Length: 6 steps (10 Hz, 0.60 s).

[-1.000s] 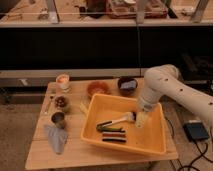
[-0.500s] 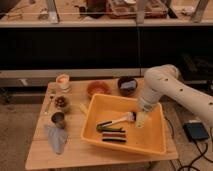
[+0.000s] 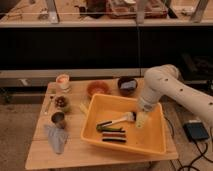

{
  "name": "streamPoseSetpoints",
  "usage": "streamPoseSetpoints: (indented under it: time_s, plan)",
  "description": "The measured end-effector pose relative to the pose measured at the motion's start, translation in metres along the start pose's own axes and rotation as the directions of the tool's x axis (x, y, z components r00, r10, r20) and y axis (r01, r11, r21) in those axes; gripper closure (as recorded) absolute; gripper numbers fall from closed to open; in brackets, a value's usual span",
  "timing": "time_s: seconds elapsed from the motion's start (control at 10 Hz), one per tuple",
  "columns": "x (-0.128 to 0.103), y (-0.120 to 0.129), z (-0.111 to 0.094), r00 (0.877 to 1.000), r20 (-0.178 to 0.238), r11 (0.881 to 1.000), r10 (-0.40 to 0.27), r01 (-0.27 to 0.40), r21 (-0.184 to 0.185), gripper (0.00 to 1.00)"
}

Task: Wipe tray with eraser

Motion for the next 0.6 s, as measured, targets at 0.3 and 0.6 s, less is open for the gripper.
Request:
streamPoseSetpoints:
  time_s: [0.3,0.6]
  plan:
    - [0.0001,0.0001,0.0001,1.000,0.000,1.000,0.000,0.000,0.000,0.20]
    - [-0.0077,-0.0017,-0.0014,0.998,0.049,0.992,-0.028,0.022,0.123,0.20]
